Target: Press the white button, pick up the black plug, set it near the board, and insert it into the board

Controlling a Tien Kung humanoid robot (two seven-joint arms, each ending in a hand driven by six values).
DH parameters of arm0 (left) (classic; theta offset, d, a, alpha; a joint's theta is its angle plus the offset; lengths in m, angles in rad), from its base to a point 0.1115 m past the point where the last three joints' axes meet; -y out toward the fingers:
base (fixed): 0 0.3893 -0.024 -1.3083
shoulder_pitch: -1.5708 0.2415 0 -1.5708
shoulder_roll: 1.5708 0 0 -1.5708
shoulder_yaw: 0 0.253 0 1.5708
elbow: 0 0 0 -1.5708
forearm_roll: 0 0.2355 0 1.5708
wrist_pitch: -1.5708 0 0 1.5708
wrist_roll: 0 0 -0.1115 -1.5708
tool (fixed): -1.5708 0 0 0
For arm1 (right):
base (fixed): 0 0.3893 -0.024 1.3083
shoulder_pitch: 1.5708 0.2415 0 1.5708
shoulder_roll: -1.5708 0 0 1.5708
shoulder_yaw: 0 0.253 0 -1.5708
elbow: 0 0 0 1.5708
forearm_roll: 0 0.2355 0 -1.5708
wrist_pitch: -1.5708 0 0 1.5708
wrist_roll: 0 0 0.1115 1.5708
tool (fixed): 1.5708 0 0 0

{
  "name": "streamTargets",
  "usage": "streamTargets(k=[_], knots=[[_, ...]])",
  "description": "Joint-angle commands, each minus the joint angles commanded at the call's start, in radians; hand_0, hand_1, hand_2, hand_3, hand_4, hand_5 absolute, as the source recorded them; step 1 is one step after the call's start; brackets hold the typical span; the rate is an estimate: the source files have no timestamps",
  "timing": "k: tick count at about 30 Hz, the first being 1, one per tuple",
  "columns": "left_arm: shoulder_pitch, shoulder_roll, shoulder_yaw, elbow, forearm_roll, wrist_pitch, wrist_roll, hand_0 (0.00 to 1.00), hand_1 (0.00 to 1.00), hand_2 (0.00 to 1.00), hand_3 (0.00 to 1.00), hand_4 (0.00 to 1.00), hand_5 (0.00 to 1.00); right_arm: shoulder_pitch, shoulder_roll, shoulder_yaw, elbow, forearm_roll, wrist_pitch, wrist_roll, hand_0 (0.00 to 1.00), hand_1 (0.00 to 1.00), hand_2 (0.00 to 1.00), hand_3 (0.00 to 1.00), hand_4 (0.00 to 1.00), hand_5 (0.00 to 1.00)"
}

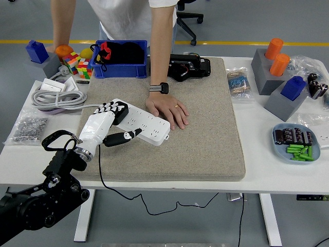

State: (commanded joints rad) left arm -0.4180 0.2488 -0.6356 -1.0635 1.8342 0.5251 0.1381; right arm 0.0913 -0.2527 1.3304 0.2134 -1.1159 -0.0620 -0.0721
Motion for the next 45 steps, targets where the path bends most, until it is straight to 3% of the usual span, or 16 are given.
streamTargets(k=[17,20,21,26,36,45], knots=[[0.013,0.001,-0.020,-0.020,-0.019,0.014,-0.016,0.998,0.977,0.876,0.833,0.921,0.815,0.001,0.001,0.001,-0.001,-0.001,-0.001,0.000,0.612,0.579,0.572,0.577,0.640,0.369],[0.012,0.004,-0.044,-0.026,-0.027,0.028,-0.032,0.998,0.977,0.876,0.833,0.921,0.815,0.001,0.001,0.000,0.000,-0.001,-0.001,0.001,0.612,0.579,0.572,0.577,0.640,0.369],[0.010,0.007,-0.056,-0.034,-0.032,0.035,-0.040,0.998,0.997,0.937,0.895,0.921,0.815,0.001,0.000,0.000,0.000,-0.001,-0.001,0.001,0.612,0.579,0.572,0.577,0.639,0.369],[0.008,0.015,-0.097,-0.078,-0.043,0.054,-0.066,0.998,0.998,0.969,0.921,0.923,0.823,-0.001,0.000,-0.001,0.000,-0.001,-0.001,0.001,0.612,0.579,0.572,0.577,0.639,0.368],[0.019,0.009,-0.147,-0.109,-0.069,0.083,-0.101,0.998,0.998,0.972,0.923,0.922,0.821,0.002,0.001,0.003,0.001,-0.002,-0.001,0.001,0.612,0.578,0.571,0.577,0.638,0.367],[0.054,0.012,-0.291,-0.114,-0.102,0.081,-0.113,0.998,0.998,0.969,0.918,0.916,0.820,0.002,0.001,0.008,0.000,-0.005,-0.001,0.000,0.611,0.578,0.571,0.578,0.638,0.367]])
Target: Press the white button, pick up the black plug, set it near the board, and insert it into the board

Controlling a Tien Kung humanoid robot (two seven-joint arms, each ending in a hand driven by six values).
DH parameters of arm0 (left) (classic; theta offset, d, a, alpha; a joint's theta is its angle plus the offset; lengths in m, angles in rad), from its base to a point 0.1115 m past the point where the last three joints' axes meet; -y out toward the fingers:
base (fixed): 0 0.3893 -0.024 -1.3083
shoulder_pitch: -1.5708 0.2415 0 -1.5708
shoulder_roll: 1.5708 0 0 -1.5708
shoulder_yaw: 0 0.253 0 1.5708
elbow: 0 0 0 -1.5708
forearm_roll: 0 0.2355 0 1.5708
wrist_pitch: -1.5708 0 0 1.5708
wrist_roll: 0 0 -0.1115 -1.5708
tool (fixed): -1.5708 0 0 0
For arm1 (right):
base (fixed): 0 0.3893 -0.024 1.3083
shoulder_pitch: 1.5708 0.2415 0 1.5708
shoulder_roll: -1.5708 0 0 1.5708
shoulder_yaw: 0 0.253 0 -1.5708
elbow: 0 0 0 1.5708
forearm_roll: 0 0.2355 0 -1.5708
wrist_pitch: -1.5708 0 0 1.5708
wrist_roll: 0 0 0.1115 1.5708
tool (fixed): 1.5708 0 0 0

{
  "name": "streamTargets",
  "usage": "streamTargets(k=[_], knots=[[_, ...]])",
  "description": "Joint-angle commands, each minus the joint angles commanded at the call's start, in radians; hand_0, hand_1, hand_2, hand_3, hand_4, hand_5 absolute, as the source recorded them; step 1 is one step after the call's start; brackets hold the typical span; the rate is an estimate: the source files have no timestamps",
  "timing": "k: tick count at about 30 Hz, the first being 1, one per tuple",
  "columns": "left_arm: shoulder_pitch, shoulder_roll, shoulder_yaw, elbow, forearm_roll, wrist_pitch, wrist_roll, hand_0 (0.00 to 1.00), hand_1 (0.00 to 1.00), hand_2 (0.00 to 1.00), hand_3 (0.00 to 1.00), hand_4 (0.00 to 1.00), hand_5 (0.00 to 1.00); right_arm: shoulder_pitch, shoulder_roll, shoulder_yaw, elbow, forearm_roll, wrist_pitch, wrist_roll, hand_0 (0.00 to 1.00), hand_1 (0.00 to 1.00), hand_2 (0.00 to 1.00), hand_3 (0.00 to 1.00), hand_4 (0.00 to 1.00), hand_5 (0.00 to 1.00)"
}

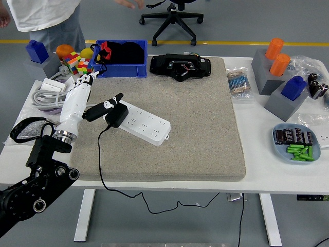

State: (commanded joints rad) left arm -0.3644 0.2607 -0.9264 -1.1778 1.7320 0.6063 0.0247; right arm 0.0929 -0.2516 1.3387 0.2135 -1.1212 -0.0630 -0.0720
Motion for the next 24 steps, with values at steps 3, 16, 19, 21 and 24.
streamTargets(k=[3,16,19,21,24], knots=[[0.011,0.003,-0.042,-0.016,-0.006,-0.017,0.020,0.998,0.998,0.969,0.918,0.916,0.820,0.001,-0.001,0.001,0.000,0.000,0.000,0.000,0.611,0.578,0.571,0.578,0.638,0.367],[0.068,0.003,-0.199,-0.095,-0.095,-0.080,0.037,0.998,0.981,0.926,0.885,0.893,0.724,0.013,-0.005,0.002,0.002,0.003,0.001,-0.002,0.612,0.579,0.571,0.578,0.638,0.367],[0.079,0.002,-0.226,-0.100,-0.101,-0.085,0.035,0.998,0.979,0.921,0.874,0.891,0.713,0.014,-0.005,0.001,0.001,0.003,0.002,-0.005,0.611,0.579,0.572,0.578,0.638,0.368],[0.085,0.002,-0.240,-0.101,-0.104,-0.087,0.036,0.998,0.979,0.921,0.874,0.891,0.713,0.014,-0.005,-0.001,0.000,0.003,0.003,-0.006,0.611,0.579,0.572,0.578,0.638,0.368],[0.095,0.001,-0.260,-0.103,-0.104,-0.089,0.035,0.998,0.977,0.917,0.873,0.885,0.718,0.016,-0.005,-0.006,0.002,0.006,0.003,-0.005,0.612,0.579,0.573,0.579,0.640,0.370]])
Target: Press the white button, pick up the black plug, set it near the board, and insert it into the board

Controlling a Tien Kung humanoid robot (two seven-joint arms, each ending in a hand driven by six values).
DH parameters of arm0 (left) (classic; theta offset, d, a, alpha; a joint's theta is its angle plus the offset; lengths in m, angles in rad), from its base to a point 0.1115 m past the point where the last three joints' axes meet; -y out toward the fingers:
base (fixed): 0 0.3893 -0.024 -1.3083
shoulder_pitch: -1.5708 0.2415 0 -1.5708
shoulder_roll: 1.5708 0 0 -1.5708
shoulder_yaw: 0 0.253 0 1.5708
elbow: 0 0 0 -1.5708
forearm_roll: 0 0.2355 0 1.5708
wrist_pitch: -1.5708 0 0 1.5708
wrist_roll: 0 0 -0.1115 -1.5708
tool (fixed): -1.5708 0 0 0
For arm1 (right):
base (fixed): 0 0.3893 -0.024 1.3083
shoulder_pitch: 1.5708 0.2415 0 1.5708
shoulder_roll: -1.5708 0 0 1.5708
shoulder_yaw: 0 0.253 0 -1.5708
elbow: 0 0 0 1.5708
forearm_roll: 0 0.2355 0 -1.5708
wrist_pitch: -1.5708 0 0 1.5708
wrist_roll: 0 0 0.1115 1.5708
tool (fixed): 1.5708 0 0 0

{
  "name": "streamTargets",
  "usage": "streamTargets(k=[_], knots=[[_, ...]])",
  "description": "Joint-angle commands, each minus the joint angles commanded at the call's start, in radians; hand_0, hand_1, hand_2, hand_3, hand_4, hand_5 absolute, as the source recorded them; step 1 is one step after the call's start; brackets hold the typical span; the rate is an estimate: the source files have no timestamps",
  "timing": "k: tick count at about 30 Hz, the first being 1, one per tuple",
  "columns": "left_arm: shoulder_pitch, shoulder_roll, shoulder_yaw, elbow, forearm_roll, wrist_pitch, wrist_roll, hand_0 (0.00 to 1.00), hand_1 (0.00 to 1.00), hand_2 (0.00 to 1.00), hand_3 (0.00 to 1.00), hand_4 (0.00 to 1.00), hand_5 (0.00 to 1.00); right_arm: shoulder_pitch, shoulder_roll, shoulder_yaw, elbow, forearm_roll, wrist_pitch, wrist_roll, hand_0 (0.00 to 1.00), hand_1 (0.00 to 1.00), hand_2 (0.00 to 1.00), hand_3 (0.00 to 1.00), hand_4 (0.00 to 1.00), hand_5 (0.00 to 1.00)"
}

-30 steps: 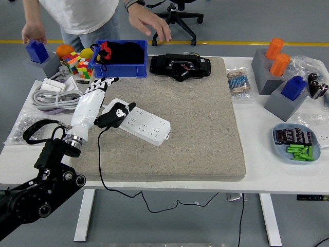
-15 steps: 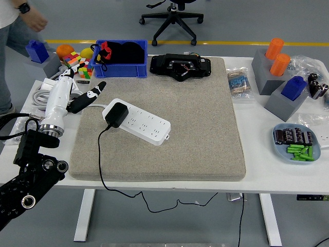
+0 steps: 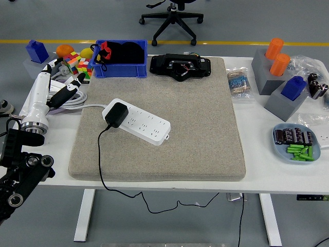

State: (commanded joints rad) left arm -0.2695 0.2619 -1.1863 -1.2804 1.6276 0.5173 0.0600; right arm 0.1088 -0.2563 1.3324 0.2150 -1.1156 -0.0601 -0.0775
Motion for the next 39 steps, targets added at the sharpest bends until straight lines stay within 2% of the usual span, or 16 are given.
streamTargets(k=[10,17,18,39], knots=[[0.016,0.000,-0.034,-0.012,-0.003,-0.009,0.002,0.998,0.977,0.916,0.866,0.885,0.723,0.001,-0.001,-0.008,0.000,0.003,0.000,-0.001,0.613,0.579,0.573,0.579,0.640,0.371],[0.021,-0.002,-0.040,-0.017,-0.009,-0.013,0.005,0.998,0.976,0.912,0.862,0.877,0.707,0.003,-0.001,-0.007,0.002,0.004,0.005,-0.007,0.612,0.580,0.574,0.581,0.640,0.372],[0.022,-0.003,-0.042,-0.018,-0.009,-0.013,0.005,0.998,0.973,0.910,0.850,0.866,0.670,0.002,-0.001,-0.006,0.002,0.003,0.005,-0.008,0.613,0.582,0.577,0.581,0.641,0.374],[0.028,-0.006,-0.057,-0.031,-0.015,-0.018,-0.001,0.998,0.970,0.906,0.831,0.851,0.654,0.001,0.003,0.005,0.001,-0.001,0.009,-0.014,0.616,0.585,0.579,0.584,0.646,0.379]])
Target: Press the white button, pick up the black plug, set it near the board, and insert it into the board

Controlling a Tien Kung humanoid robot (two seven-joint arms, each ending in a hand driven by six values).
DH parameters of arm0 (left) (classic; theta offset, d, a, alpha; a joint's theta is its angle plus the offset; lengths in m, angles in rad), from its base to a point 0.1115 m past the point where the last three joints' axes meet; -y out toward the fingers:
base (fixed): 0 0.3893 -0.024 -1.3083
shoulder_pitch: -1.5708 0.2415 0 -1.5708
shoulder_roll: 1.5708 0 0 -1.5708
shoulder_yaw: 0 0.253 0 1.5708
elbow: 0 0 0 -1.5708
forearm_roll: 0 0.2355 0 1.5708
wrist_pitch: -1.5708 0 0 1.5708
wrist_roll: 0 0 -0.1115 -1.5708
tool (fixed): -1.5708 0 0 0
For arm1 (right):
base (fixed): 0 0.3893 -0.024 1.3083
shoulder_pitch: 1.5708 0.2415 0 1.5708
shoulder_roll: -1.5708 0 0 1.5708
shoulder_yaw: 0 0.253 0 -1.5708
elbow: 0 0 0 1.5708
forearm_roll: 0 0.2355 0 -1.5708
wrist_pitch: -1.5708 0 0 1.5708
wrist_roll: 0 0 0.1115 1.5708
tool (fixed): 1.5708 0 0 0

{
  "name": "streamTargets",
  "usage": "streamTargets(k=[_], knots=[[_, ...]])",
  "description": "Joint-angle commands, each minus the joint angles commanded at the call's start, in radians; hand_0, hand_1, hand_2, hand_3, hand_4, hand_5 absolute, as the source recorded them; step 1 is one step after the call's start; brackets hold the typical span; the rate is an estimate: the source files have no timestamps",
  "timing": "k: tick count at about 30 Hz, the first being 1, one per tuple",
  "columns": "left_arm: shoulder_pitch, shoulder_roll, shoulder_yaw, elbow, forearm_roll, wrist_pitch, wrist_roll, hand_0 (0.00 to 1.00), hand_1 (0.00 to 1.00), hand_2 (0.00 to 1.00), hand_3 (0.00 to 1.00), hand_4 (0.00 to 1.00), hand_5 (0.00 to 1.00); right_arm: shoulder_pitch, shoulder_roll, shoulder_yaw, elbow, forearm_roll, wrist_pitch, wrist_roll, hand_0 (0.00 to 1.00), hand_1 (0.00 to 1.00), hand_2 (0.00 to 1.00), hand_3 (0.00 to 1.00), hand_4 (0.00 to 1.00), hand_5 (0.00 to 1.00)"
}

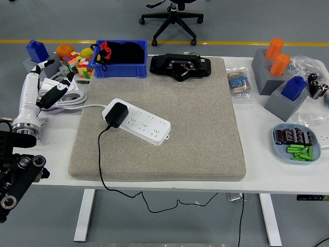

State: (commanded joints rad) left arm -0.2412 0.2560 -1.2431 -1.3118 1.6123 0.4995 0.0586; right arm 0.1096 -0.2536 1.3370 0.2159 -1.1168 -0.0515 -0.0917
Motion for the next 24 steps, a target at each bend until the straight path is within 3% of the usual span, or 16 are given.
streamTargets(k=[24], knots=[[-0.002,-0.001,0.017,0.001,-0.010,-0.013,0.003,0.998,0.968,0.904,0.825,0.833,0.645,0.003,0.001,0.002,0.002,-0.002,0.005,-0.008,0.616,0.589,0.585,0.584,0.651,0.391]])
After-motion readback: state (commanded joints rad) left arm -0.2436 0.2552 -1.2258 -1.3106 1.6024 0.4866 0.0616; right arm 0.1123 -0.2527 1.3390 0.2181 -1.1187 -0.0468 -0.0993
